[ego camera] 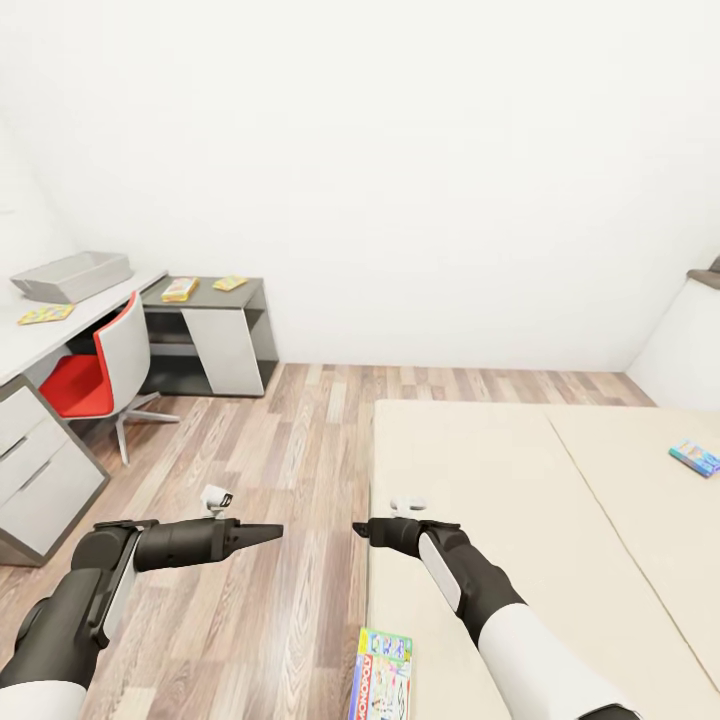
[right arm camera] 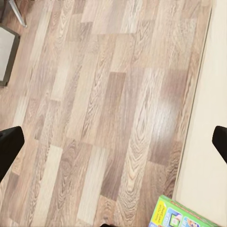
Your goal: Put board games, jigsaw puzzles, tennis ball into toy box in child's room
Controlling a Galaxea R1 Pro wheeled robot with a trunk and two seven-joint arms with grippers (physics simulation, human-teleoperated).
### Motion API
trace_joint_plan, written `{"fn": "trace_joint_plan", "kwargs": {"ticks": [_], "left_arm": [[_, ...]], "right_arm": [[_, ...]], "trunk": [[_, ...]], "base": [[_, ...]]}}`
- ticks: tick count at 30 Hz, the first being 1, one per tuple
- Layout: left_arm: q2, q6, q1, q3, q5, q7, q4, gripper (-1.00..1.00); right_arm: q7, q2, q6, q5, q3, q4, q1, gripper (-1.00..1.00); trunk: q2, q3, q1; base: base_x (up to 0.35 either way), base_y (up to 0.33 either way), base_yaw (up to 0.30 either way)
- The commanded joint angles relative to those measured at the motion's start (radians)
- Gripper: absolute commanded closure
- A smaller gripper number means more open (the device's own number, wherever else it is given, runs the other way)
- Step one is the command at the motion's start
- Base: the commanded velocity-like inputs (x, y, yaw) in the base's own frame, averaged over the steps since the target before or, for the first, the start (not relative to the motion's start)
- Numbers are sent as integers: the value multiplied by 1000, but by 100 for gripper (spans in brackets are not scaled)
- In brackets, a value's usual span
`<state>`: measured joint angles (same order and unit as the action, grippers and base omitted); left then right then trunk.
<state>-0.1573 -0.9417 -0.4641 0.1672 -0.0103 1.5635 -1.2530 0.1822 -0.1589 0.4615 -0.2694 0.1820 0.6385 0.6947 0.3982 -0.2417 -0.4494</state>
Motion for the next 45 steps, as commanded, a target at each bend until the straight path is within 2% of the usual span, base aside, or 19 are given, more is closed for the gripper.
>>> {"fn": "trace_joint_plan", "kwargs": {"ticks": [1,30,45], "left_arm": [[0,-11,-1,0,-2,4,0,-100],[-2,-10,-1,0,0,5,0,-100],[-4,-10,-1,0,0,6,1,-100]], "right_arm": [[0,0,5,-2,1,1,1,-100],[0,4,5,-2,1,-2,1,-100],[-1,6,5,-3,-1,-3,0,-100]], "trunk": [[2,0,-1],[2,47,-1],[2,50,-1]], "base": [[0,0,0],[0,0,0],[0,0,0]]}}
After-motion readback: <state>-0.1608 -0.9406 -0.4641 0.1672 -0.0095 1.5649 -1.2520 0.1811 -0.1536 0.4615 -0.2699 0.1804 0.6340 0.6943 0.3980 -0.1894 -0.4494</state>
